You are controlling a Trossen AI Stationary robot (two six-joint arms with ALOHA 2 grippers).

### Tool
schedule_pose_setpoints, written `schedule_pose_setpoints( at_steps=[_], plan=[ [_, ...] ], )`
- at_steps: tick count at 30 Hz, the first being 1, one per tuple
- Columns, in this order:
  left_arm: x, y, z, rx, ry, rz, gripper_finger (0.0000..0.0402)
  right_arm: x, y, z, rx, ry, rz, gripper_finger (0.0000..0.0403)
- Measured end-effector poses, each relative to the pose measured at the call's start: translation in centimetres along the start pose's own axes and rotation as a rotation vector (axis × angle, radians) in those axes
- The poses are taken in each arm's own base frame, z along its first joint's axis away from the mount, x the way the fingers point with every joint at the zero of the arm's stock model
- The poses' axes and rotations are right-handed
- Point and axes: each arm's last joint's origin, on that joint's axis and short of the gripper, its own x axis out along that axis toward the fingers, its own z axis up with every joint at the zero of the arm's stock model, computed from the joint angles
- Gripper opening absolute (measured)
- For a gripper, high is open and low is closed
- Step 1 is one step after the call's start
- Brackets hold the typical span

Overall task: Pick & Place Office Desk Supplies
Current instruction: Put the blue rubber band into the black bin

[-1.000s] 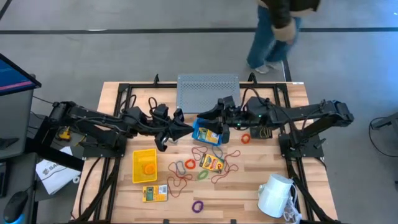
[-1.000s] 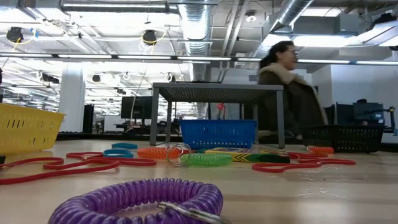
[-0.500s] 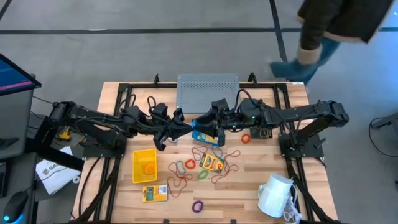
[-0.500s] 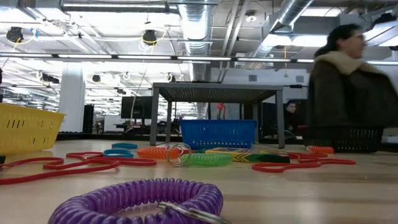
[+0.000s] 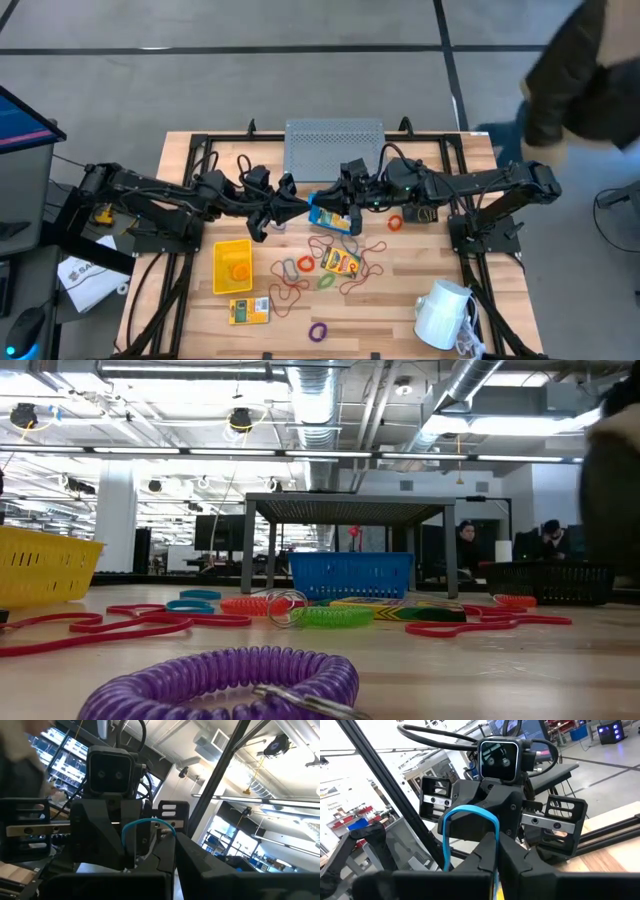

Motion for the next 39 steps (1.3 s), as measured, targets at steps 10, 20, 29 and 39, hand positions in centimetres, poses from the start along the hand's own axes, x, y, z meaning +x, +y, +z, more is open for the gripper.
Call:
schedule_pose_setpoints(
  at_steps=[10, 20, 29, 39],
  plan=[
    [0.0, 0.1, 0.0, -0.033, -0.013, 0.022, 0.0026, -0.3, 0.2, 0.3, 0.011, 0.0, 0.024, 0.0002],
    [-0.2, 0.5, 0.8, -0.023, -0.043, 0.056, 0.0104, -2.3, 0.9, 2.1, 0.007, -0.03, 0.035, 0.0001],
    [-1.9, 0.5, 3.5, 0.008, -0.043, 0.109, 0.0165, -5.2, 0.9, 3.5, -0.017, 0.012, -0.04, 0.0],
    [-6.2, -0.7, 5.9, 0.01, 0.1, 0.235, 0.0172, -9.6, -0.1, 3.4, 0.047, 0.165, -0.305, 0.0]
  ],
)
